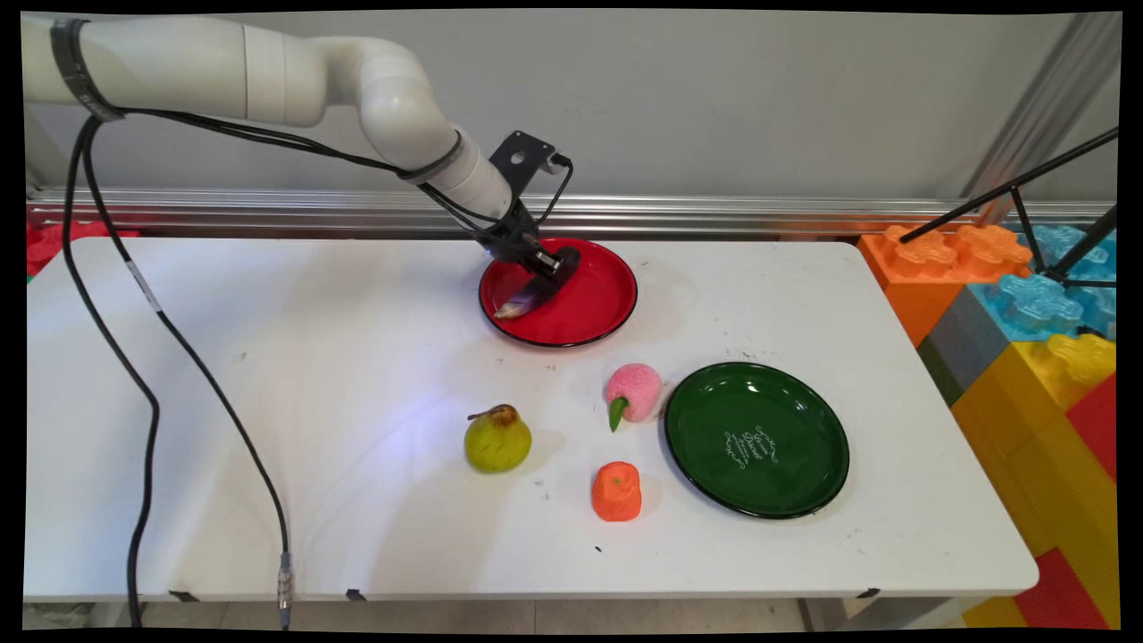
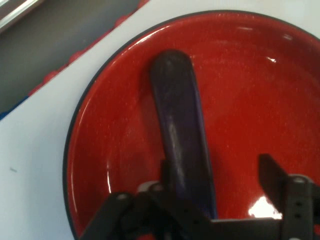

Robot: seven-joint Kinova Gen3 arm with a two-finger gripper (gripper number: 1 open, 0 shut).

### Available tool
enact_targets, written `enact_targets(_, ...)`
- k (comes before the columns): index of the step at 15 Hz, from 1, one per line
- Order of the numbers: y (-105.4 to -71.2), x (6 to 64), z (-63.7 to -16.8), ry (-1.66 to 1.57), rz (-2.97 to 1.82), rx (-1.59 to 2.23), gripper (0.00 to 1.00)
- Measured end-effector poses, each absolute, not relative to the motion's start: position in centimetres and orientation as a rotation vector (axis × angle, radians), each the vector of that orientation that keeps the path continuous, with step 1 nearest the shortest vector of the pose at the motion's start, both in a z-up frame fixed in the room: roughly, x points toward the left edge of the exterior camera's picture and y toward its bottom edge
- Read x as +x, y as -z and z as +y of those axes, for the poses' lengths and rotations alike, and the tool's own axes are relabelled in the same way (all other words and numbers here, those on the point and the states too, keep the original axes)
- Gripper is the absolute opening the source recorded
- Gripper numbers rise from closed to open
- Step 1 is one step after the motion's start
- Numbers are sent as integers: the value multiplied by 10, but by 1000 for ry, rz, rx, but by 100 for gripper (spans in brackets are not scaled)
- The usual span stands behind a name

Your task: Pick up the eggplant from the red plate

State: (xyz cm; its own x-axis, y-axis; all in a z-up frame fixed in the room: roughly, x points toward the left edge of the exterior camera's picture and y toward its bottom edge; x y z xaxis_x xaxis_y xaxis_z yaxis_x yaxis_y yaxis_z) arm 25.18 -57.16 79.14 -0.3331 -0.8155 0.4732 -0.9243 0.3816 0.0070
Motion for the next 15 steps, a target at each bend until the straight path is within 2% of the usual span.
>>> enact_targets(15, -761, 261, -586, -358, -2255, 1474, 100)
